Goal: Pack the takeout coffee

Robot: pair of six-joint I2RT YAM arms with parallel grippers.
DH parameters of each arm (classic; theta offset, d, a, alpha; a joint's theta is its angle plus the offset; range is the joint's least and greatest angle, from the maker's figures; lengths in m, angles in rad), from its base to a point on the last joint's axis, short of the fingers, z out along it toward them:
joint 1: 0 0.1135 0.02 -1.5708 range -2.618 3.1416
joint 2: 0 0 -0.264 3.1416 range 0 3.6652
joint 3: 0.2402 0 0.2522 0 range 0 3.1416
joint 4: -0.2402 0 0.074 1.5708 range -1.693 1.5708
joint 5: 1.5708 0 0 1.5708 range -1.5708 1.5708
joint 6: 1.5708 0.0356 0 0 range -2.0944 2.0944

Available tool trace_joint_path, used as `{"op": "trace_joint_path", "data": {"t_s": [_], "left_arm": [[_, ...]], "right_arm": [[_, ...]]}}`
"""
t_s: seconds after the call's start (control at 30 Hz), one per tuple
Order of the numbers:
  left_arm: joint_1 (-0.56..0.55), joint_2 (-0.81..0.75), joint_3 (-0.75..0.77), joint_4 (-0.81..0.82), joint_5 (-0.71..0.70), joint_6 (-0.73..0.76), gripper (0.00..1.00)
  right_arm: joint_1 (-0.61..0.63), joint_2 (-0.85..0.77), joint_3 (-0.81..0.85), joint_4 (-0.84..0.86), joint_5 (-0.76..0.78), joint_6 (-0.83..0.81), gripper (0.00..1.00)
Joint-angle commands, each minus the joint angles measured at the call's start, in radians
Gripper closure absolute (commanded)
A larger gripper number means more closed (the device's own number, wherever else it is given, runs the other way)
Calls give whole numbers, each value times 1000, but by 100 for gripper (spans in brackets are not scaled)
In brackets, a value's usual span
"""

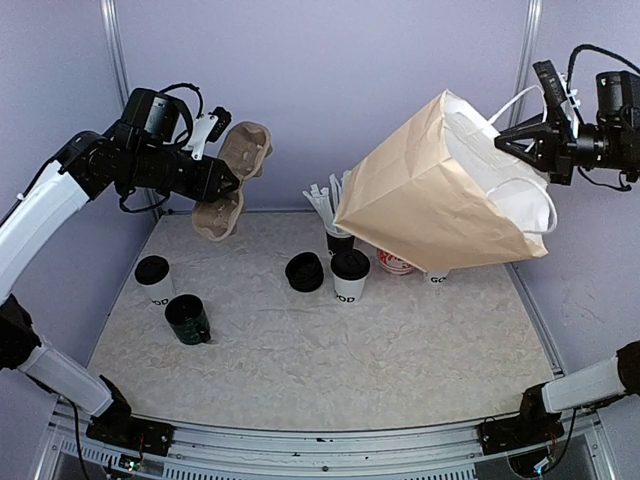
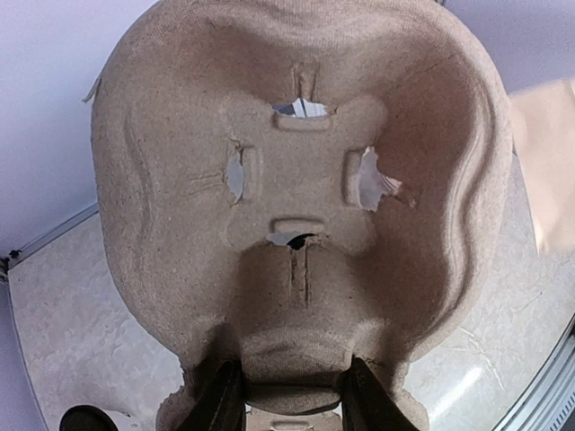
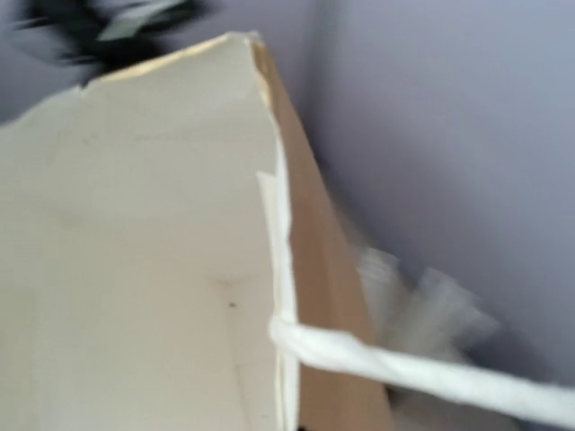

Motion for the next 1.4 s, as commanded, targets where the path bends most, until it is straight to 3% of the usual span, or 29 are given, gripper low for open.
{"op": "trace_joint_path", "data": {"t_s": [0.0,0.23,0.4,0.73,0.93,1.2,1.37], "left_arm": [[-2,-24,55,16,-43,17,64],[-5,-34,133,-4,-70,18,64],[-19,-99,102,76,24,48,65],[-126,-268,-125,423,446,87,63],[-144,-262,-234,569,608,84,62],[-291,-124,-152,537,636,165,62],[-330,-46,-92,447,549,219,63]], "right_arm": [[186,15,-53,-41,-52,-65,100],[517,123,-125,-58,135,-92,100],[671,245,-140,-87,238,-103,100],[699,423,-102,-127,194,-102,100],[700,492,-63,-174,160,-104,100],[700,507,-25,-169,152,-90,100],[699,527,-16,-158,186,-79,100]]}}
